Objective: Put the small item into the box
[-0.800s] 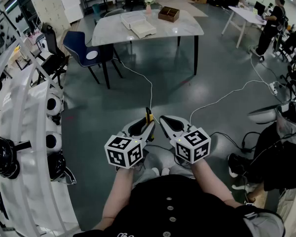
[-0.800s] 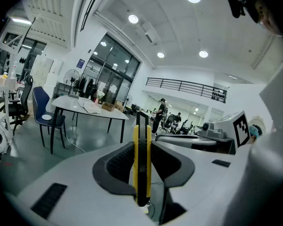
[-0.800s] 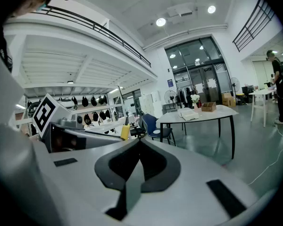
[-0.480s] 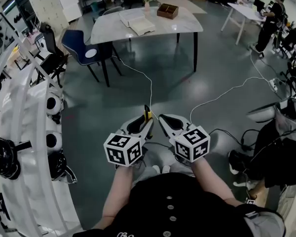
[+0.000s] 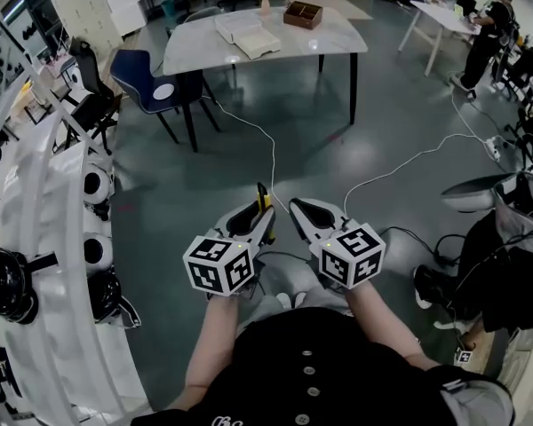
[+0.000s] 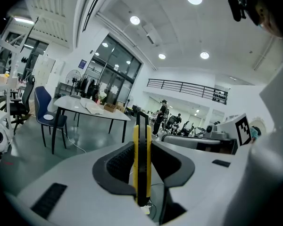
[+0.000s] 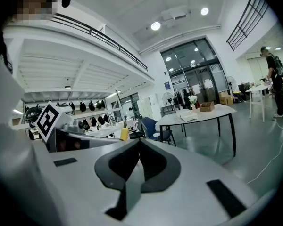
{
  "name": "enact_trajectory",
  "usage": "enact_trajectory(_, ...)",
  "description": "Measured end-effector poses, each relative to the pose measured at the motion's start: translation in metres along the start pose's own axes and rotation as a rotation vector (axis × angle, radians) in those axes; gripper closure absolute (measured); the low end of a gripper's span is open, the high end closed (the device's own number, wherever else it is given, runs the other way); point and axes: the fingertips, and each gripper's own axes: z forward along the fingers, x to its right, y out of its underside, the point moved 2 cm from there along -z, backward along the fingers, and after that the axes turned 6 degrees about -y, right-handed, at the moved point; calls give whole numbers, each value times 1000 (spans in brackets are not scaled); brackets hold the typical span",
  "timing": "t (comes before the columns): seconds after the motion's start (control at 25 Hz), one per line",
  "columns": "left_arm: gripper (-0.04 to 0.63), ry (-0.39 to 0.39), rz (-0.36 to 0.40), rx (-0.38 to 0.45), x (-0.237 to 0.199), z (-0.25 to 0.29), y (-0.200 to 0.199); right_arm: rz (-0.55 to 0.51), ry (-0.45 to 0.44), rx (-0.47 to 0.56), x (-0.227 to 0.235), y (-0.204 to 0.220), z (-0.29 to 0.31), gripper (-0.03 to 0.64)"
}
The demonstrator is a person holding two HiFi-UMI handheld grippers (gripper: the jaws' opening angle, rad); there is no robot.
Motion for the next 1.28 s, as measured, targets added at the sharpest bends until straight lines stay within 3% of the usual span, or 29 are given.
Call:
enact_trajectory(0.76, 469, -24, -29, -21, -42, 6, 8, 53, 11, 26, 20, 9, 28, 611)
enact_trajectory(1.08, 469, -46, -44, -22, -77, 43, -10, 46, -10, 18, 55, -6, 77, 611)
enact_trajectory(1.28, 469, -56, -42, 14, -107, 83, -43, 32, -44, 4, 89, -19, 114, 611)
